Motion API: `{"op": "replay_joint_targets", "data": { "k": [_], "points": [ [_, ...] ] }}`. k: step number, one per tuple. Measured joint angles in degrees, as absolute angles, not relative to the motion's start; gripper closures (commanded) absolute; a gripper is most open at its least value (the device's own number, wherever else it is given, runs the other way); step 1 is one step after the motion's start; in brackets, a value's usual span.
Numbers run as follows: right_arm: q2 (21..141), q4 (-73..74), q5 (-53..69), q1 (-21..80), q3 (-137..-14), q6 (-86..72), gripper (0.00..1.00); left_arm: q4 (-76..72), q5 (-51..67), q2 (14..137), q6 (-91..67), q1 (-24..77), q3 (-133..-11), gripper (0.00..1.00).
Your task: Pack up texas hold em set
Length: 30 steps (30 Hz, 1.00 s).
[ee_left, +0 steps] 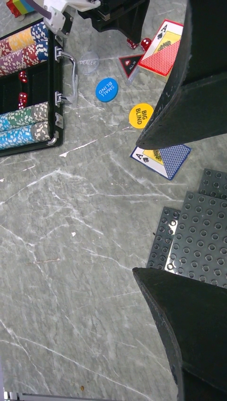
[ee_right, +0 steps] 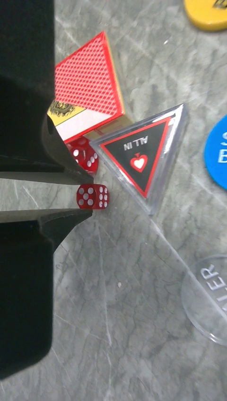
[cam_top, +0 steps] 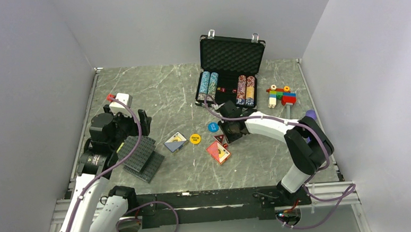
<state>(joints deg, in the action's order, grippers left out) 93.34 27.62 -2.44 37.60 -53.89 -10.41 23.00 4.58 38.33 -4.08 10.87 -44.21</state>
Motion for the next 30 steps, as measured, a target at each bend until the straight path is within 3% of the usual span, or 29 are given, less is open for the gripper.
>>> {"op": "replay_joint_targets", "data": {
  "k": [13, 21, 30],
  "points": [
    [94.78, 27.75, -12.01, 32.38, -72.53, -19.42, 1.0, 23.0, 4.62, 37.23, -4.1, 10.87, -44.21, 0.02],
    [107.92, 25.06, -13.65, 25.19, -87.68, -23.75, 1.0, 22.98, 4.64, 36.77, -4.1, 10.87, -44.21, 0.02],
    [119.55, 25.45, -16.56, 24.49, -96.4, -24.27, 1.0, 22.98, 4.67, 36.32, -4.1, 10.87, -44.21, 0.02]
  ]
}}
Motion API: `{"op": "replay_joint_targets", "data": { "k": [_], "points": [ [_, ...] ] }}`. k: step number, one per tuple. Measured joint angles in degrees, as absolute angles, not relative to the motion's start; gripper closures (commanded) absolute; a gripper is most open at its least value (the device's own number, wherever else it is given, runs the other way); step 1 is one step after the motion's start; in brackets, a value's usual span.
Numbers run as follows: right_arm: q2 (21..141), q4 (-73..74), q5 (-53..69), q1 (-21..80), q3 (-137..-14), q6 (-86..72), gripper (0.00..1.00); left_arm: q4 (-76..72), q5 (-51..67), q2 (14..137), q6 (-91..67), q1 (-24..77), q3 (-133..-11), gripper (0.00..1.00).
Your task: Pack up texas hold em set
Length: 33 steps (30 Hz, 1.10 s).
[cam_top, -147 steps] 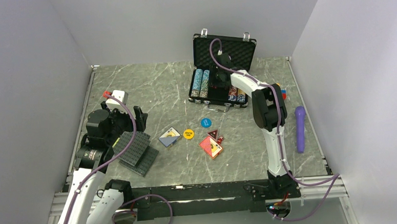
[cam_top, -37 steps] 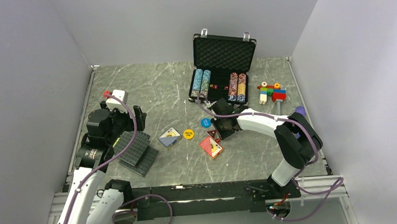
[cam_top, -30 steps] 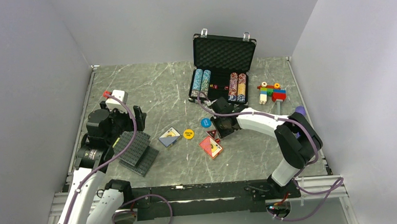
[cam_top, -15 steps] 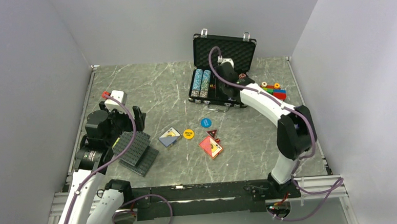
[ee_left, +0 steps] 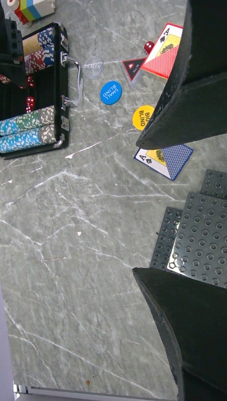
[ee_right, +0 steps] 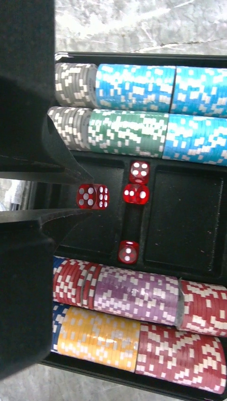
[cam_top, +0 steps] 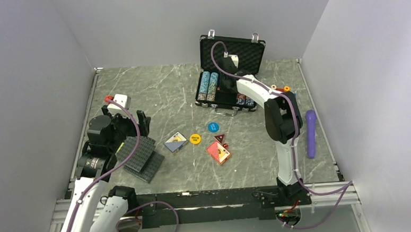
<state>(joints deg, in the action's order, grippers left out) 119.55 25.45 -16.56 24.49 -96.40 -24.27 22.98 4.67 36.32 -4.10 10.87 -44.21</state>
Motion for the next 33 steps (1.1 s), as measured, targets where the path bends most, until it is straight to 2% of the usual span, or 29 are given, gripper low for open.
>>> {"op": "replay_joint_targets", "data": {
  "k": [10, 33],
  "points": [
    [123.66, 25.47, -19.57, 24.34, -100.03, -24.23, 1.0, 22.98, 4.69, 36.32, -4.1, 10.87, -44.21, 0.02],
    [127.46, 24.03, -18.9, 22.52, -100.07, -23.57, 1.0, 22.98, 4.69, 36.32, -4.1, 10.87, -44.21, 0.02]
  ]
}}
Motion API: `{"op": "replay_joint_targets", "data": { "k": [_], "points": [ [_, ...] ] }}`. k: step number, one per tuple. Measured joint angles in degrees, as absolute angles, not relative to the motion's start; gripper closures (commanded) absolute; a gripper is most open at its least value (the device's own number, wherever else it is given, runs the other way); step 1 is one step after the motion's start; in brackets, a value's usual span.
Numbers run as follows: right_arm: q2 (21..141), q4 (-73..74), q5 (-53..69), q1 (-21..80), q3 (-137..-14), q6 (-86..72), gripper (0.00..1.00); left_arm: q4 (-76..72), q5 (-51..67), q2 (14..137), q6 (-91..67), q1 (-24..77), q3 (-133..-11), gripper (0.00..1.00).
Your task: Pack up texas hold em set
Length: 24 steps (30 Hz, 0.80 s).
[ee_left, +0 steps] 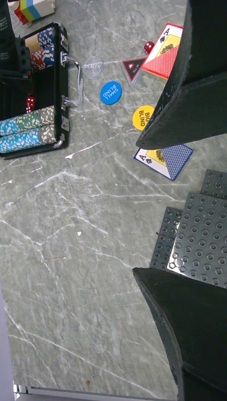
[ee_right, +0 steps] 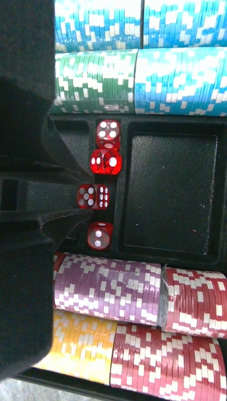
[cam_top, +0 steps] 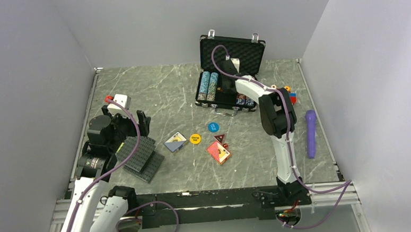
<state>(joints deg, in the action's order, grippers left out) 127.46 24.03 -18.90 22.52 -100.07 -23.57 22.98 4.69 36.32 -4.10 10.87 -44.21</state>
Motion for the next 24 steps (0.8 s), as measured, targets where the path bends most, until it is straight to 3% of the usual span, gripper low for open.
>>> {"op": "replay_joint_targets", "data": {
  "k": [19, 24],
  "points": [
    [128.11, 20.64, -14.63, 22.33, -99.18, -23.33, 0.99, 22.98, 4.69, 36.38, -4.1, 10.87, -44.21, 0.02],
    [128.31, 20.95, -14.55, 22.2, -99.53, -23.29, 0.79, 22.98, 4.69, 36.53, -4.1, 10.87, -44.21, 0.02]
  ]
}}
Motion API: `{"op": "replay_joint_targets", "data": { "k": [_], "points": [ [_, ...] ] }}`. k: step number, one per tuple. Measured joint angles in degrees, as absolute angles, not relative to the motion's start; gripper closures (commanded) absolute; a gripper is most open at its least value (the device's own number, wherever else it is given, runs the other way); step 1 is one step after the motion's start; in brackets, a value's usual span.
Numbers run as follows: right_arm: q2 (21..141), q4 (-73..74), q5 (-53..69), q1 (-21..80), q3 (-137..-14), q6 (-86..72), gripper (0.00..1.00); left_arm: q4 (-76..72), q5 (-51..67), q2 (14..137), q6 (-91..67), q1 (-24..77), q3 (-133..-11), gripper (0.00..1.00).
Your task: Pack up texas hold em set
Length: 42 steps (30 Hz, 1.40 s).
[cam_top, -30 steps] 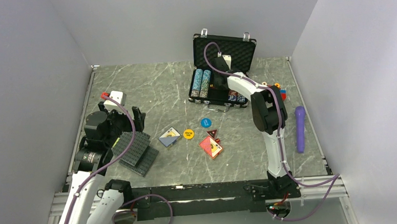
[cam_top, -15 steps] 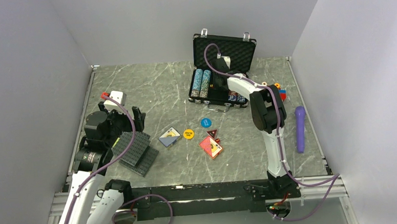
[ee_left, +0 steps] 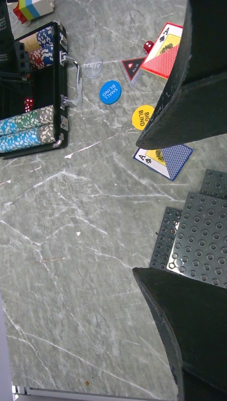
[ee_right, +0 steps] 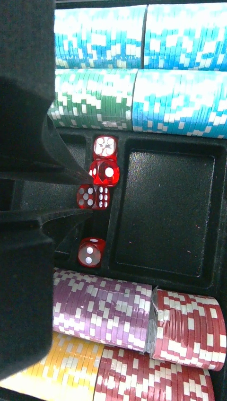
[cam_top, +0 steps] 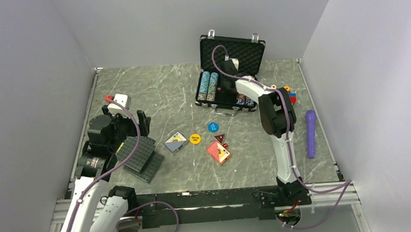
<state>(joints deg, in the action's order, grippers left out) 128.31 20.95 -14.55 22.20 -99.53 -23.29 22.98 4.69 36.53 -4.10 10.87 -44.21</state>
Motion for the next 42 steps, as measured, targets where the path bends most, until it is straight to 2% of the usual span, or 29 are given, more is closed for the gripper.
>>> {"op": "replay_joint_targets", "data": {
  "k": [7, 13, 27, 34, 42],
  "points": [
    [128.7, 21.15, -13.61, 22.11, -99.72, -23.09, 0.58, 22.98, 4.69, 36.6, -4.1, 10.87, -44.21, 0.02],
    [128.92, 20.73, -12.73, 22.15, -100.12, -22.92, 0.53, 22.98, 4.69, 36.6, -4.1, 10.87, -44.21, 0.02],
    [127.72, 19.09, -12.49, 21.82, -98.26, -21.85, 0.28, 22.98, 4.69, 36.6, -4.1, 10.87, -44.21, 0.02],
    [122.93, 17.08, -11.57, 22.04, -92.47, -18.9, 0.22, 22.98, 4.67, 36.64, -4.1, 10.87, -44.21, 0.02],
    [107.68, 18.0, -11.44, 23.38, -81.41, -16.19, 0.23, 22.98, 4.64, 36.64, -4.1, 10.87, -44.21, 0.02]
  ]
}}
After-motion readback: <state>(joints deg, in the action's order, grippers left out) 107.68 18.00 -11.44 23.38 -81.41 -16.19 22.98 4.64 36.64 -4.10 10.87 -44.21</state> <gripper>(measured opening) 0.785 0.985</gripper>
